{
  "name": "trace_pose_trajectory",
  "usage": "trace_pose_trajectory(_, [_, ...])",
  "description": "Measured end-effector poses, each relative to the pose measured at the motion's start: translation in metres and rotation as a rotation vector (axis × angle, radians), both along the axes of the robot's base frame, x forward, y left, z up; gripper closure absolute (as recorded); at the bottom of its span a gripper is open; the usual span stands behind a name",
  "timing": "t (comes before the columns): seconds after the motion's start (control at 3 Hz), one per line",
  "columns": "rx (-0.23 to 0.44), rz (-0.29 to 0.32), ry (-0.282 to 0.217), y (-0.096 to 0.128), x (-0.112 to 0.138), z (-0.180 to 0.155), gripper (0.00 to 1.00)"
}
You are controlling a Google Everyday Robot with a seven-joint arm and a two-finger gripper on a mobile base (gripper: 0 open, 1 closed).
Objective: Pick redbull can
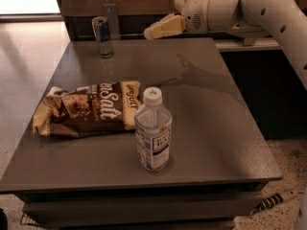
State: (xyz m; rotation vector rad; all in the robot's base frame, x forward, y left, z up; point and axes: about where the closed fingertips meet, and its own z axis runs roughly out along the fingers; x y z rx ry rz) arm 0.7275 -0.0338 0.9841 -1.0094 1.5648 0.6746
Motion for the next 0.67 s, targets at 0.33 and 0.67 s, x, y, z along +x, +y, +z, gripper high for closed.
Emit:
trace_pose_trajectory(0.33, [0.062,-0.054,-0.028,0.021,0.038,-0.008,0.0])
trace_pose_trajectory(0.67, [0.128,-0.071,-0.038,0.042,0.066,-0.016,0.0])
